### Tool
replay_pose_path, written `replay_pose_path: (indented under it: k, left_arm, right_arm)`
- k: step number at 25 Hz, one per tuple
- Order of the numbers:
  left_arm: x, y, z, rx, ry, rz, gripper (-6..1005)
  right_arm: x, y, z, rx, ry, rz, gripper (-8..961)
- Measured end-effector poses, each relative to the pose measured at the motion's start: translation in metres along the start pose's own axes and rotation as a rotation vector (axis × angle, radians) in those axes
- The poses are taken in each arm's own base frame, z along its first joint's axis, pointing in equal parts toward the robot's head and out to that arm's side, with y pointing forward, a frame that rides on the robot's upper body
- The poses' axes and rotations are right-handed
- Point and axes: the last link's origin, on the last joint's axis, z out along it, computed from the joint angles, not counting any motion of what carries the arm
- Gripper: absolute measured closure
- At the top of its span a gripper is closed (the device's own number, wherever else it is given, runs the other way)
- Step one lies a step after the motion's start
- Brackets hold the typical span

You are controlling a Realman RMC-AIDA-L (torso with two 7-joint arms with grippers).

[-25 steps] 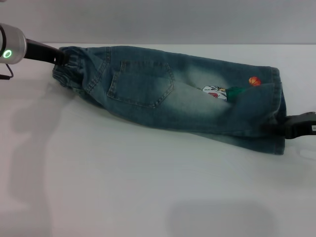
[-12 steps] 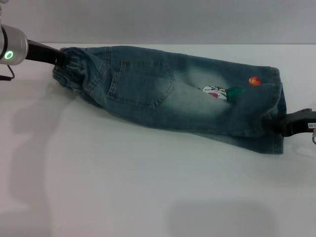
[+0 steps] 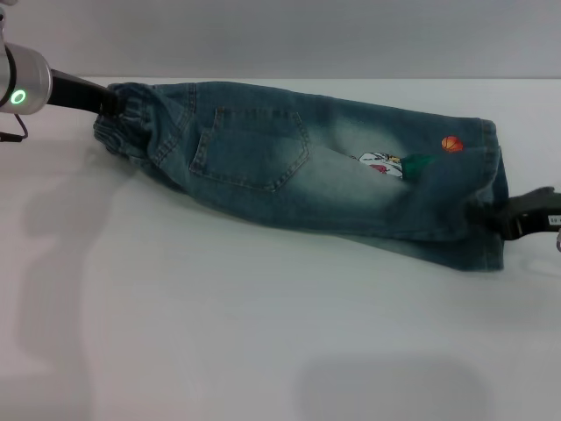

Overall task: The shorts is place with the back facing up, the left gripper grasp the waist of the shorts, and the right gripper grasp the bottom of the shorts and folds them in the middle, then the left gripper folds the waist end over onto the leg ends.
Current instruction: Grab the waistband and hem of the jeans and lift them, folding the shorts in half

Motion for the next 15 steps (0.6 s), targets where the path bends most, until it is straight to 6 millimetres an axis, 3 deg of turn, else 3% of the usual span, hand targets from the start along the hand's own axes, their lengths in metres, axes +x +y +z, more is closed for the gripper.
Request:
replay_pose_path:
  k: [15]
  left_arm:
    - [0.014,-0.01,-0.002,0.067,0.085,-0.005,903]
  right_arm:
    - [-0.028,0.0,-0.032,-0.001,-0.396,-0.103,945]
